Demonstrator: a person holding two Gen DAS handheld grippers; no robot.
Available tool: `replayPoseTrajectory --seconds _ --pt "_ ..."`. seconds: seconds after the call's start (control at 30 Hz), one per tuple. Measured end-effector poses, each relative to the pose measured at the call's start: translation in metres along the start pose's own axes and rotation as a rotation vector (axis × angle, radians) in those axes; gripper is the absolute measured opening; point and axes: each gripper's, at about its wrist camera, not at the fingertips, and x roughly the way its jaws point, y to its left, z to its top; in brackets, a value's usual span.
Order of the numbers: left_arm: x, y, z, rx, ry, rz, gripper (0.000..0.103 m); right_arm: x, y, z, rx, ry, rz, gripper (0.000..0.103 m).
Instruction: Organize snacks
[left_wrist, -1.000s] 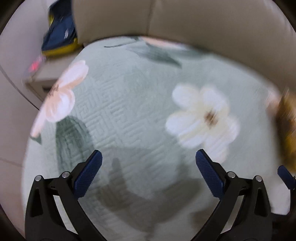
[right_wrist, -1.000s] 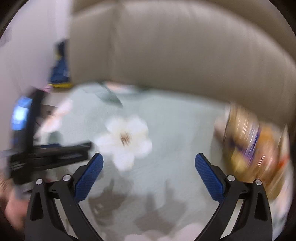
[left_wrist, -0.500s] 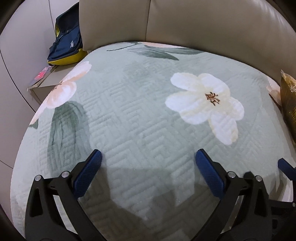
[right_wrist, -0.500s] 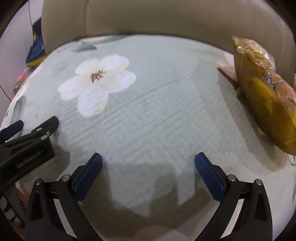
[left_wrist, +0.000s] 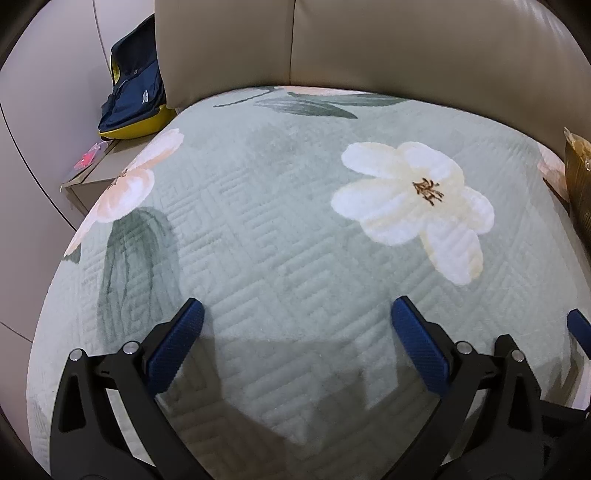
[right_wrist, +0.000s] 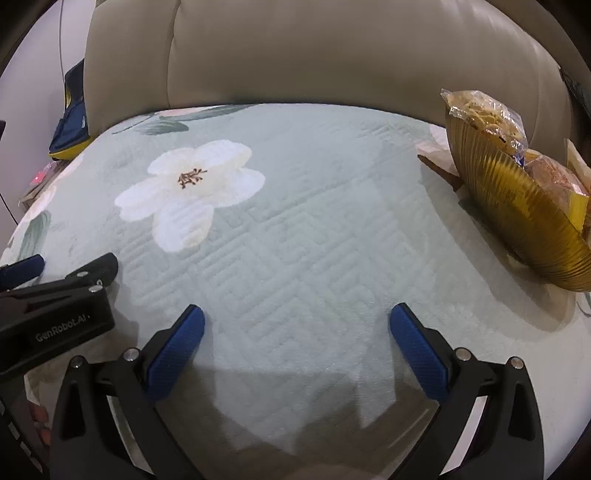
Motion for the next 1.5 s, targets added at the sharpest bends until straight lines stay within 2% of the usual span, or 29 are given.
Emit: replayPoseTrajectory --seconds 0.5,0.63,1.5 --pt "0.0003 -0.001 -0.0004 0.001 -0.015 0.01 0.1 0.0 0.001 -0.0002 -0.001 -0.004 0.001 0.098" --pt "0.0001 -0.0066 -0.0018 0.02 -0.028 0.043 0.1 0.0004 0.0016 -0.001 -0.002 -0.006 0.0 0.098" --pt "0.0019 -0.0047 0.0001 0.009 -0.029 0.034 0.1 0.0009 0.0032 -0.0014 -0.001 -0.009 -0.002 0.098"
